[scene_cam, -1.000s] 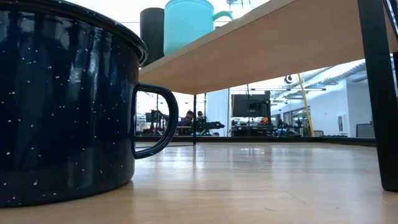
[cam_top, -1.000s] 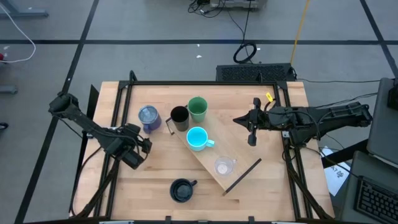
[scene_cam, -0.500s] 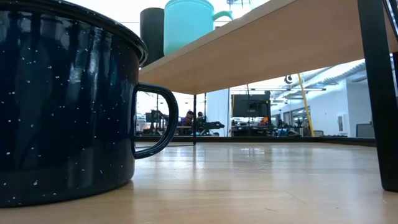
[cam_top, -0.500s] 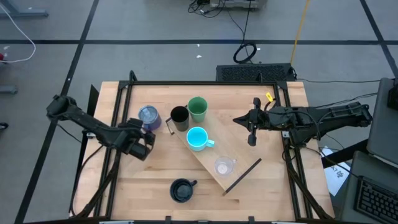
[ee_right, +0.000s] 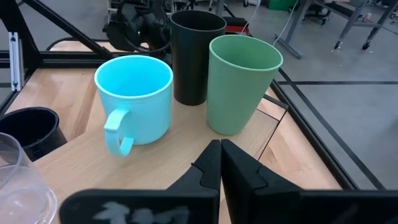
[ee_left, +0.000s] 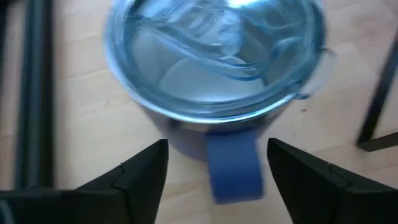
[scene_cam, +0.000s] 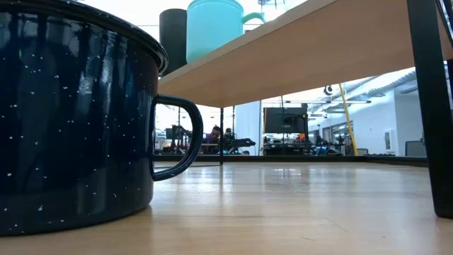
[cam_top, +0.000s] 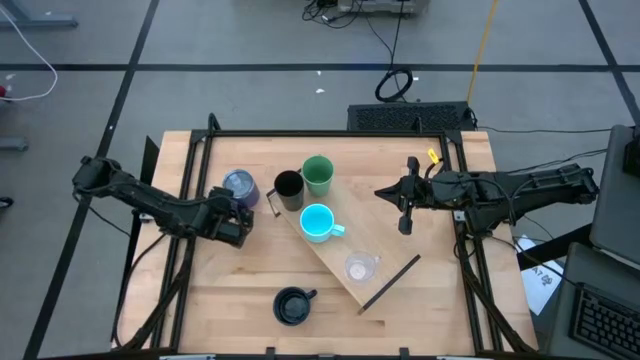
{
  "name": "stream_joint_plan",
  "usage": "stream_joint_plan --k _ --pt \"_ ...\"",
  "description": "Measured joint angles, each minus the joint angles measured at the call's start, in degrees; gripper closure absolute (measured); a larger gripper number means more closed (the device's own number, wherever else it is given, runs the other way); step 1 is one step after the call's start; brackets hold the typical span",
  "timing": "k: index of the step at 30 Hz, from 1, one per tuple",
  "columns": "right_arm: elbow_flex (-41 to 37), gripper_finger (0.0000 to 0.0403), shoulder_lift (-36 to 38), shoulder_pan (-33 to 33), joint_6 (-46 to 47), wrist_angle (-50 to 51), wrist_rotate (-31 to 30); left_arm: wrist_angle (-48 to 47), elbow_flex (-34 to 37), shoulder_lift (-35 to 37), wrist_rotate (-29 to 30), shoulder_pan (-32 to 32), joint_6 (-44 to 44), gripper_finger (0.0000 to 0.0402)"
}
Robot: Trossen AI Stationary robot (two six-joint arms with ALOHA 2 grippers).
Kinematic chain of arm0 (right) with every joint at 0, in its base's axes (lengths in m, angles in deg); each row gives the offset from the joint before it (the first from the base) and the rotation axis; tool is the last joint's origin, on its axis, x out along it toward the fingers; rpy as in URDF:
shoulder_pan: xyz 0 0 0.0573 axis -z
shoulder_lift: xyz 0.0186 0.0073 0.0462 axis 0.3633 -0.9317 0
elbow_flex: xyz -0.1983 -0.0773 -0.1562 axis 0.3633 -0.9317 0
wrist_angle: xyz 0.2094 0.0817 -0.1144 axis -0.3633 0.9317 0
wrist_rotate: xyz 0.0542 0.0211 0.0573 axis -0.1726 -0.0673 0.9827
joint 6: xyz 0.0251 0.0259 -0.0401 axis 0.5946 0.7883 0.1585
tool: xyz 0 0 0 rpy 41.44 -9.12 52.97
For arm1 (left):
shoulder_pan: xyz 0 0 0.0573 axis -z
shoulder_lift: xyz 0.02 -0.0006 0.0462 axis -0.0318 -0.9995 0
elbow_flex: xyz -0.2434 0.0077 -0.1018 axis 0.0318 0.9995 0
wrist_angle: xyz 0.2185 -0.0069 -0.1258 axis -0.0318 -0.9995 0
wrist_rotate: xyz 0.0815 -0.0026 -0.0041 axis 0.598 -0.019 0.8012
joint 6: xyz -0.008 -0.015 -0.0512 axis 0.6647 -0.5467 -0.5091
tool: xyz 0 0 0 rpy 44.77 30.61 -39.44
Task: Stack small to large cups/mugs on shelf
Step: Put the purple mug on the shelf
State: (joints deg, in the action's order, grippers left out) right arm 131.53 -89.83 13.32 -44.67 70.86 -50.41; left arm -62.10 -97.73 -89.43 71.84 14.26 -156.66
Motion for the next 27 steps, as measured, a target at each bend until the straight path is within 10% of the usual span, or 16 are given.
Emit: stream_joint_plan --k 17,27 --pt "0.0 0.0403 0.0 0.0 -0.1 -1.4 0.0 2.3 1.9 0.0 1.8 0.0 1.7 0.0309" --pt "0.0 0.0403 0.0 0.0 0.0 -1.2 0.0 1.5 1.8 0.2 1.9 0.4 3.7 0.0312"
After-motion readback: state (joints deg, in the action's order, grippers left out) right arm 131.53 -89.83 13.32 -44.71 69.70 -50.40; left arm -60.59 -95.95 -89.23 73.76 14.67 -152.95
